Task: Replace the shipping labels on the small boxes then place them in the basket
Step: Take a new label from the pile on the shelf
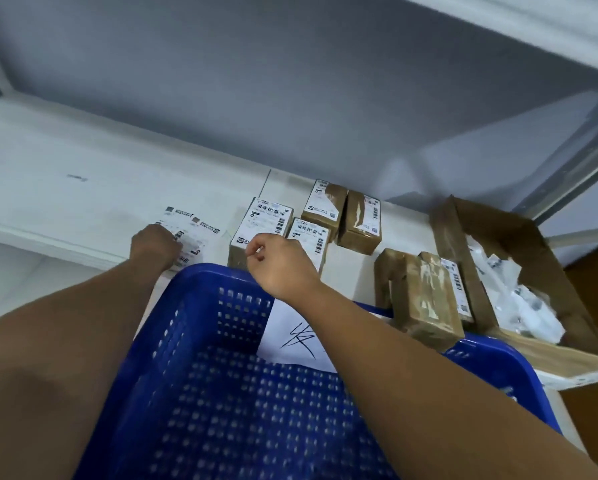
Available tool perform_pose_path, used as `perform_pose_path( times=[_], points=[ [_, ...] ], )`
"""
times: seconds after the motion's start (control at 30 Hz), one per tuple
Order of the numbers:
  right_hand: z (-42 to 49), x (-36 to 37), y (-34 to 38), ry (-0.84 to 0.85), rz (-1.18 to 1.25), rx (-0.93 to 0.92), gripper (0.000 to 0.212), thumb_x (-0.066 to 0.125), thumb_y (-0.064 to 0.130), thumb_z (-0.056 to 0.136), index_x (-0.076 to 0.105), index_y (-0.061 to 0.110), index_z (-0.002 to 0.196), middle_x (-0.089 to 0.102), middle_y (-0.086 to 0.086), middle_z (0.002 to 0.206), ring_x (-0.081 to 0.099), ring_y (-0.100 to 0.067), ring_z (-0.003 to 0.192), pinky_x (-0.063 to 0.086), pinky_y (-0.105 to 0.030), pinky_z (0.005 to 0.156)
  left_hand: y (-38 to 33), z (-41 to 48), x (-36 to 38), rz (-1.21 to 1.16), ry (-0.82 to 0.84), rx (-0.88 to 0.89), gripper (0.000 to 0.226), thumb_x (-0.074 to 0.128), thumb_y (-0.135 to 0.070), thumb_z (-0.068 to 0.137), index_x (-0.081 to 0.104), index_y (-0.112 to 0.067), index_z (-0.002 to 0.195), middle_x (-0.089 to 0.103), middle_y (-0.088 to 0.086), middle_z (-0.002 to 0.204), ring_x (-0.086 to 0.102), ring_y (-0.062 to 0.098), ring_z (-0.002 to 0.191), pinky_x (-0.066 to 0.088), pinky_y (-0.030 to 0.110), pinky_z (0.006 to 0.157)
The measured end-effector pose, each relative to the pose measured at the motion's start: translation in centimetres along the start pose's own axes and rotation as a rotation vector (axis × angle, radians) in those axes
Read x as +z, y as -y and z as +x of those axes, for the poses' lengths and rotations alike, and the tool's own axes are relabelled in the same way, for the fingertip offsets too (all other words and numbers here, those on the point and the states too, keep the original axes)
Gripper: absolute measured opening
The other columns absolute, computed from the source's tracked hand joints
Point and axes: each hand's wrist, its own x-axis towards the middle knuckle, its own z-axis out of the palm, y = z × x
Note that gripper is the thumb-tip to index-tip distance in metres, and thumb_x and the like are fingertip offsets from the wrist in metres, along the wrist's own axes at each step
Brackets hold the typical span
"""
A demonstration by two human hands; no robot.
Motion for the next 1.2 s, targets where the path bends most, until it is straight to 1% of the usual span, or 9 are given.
perform_pose_path(
  times=[0.17, 0.3, 0.4, 0.5, 0.6, 0.73, 0.97, 1.1, 1.2],
  points=[
    [1.4, 1.3, -1.4, 0.039, -0.036, 0.066, 0.018, 0.05, 0.021, 0.094, 0.066, 0.021, 0.104, 0.07, -0.001, 0.101, 0.064, -0.022, 0.093, 0.056, -0.038, 0.084, -1.0, 1.6, 2.0, 0.011, -0.009, -0.079, 0.062, 0.07, -0.046, 0.079, 0.053, -0.003, 0.121, 0.048, 0.017, 0.127, 0.045, 0.033, 0.118, 0.039, 0.04, 0.094],
    [1.6, 1.6, -2.4, 0.024, -0.05, 0.09, 0.019, 0.049, 0.022, 0.095, 0.066, 0.022, 0.103, 0.07, 0.0, 0.104, 0.064, -0.02, 0.096, 0.056, -0.038, 0.085, -1.8, 1.6, 2.7, -0.029, -0.016, -0.172, 0.076, 0.076, -0.041, 0.076, 0.038, -0.008, 0.133, 0.038, 0.018, 0.135, 0.038, 0.036, 0.125, 0.032, 0.044, 0.101],
    [1.3, 1.7, -2.8, 0.008, -0.051, 0.106, 0.018, 0.049, 0.023, 0.095, 0.066, 0.022, 0.103, 0.07, 0.001, 0.103, 0.064, -0.019, 0.094, 0.056, -0.037, 0.083, -1.6, 1.8, 3.0, -0.127, -0.062, -0.17, 0.055, 0.068, -0.017, 0.084, 0.041, -0.004, 0.129, 0.043, 0.022, 0.131, 0.043, 0.038, 0.121, 0.037, 0.045, 0.098],
    [0.6, 1.6, -2.9, -0.008, -0.028, 0.113, 0.018, 0.049, 0.022, 0.095, 0.066, 0.022, 0.101, 0.07, 0.0, 0.1, 0.064, -0.02, 0.092, 0.057, -0.037, 0.081, -1.1, 1.5, 2.9, -0.161, -0.112, -0.102, 0.022, 0.056, -0.002, 0.087, 0.056, 0.005, 0.108, 0.057, 0.026, 0.115, 0.055, 0.041, 0.107, 0.047, 0.042, 0.083],
    [0.0, 1.5, -2.9, -0.01, -0.05, 0.115, 0.017, 0.049, 0.023, 0.095, 0.065, 0.023, 0.1, 0.07, 0.0, 0.1, 0.064, -0.02, 0.092, 0.057, -0.036, 0.081, -0.7, 0.6, 2.5, -0.197, -0.125, -0.123, 0.013, 0.058, -0.008, 0.088, 0.061, 0.002, 0.096, 0.062, 0.024, 0.105, 0.059, 0.041, 0.094, 0.046, 0.038, 0.074],
    [-0.7, 0.9, -3.0, -0.023, -0.052, 0.134, 0.018, 0.048, 0.023, 0.095, 0.065, 0.023, 0.1, 0.07, -0.001, 0.102, 0.063, -0.02, 0.094, 0.055, -0.034, 0.082, -1.3, -0.8, 1.2, -0.145, -0.211, -0.124, 0.028, 0.05, -0.028, 0.096, 0.062, -0.004, 0.106, 0.062, 0.021, 0.108, 0.056, 0.04, 0.104, 0.044, 0.041, 0.082],
    [-3.4, -0.5, -2.8, -0.079, -0.009, 0.153, 0.018, 0.048, 0.022, 0.094, 0.065, 0.024, 0.1, 0.071, -0.001, 0.1, 0.064, -0.021, 0.09, 0.056, -0.035, 0.08, -5.6, -5.2, -3.3, -0.641, -0.406, 0.015, 0.023, 0.042, -0.019, 0.097, 0.059, -0.003, 0.1, 0.065, 0.019, 0.102, 0.059, 0.038, 0.095, 0.045, 0.033, 0.076],
    [-6.1, -2.4, -2.8, -0.167, 0.122, 0.2, 0.017, 0.05, 0.022, 0.095, 0.064, 0.025, 0.104, 0.068, 0.001, 0.095, 0.063, -0.016, 0.077, 0.05, -0.022, 0.063, -8.5, -9.0, -4.8, -0.997, -0.289, 0.017, 0.017, 0.05, -0.013, 0.089, 0.062, -0.013, 0.101, 0.068, 0.009, 0.104, 0.064, 0.032, 0.093, 0.053, 0.038, 0.081],
    [-8.7, -4.5, -2.9, -0.278, 0.374, 0.242, 0.021, 0.053, 0.024, 0.096, 0.063, 0.02, 0.115, 0.062, 0.004, 0.093, 0.062, -0.013, 0.074, 0.05, -0.017, 0.063, -10.6, -13.9, -5.2, -1.233, -0.096, 0.076, 0.015, 0.055, -0.004, 0.09, 0.062, -0.008, 0.103, 0.068, 0.01, 0.107, 0.066, 0.026, 0.089, 0.049, 0.024, 0.06]
  ],
)
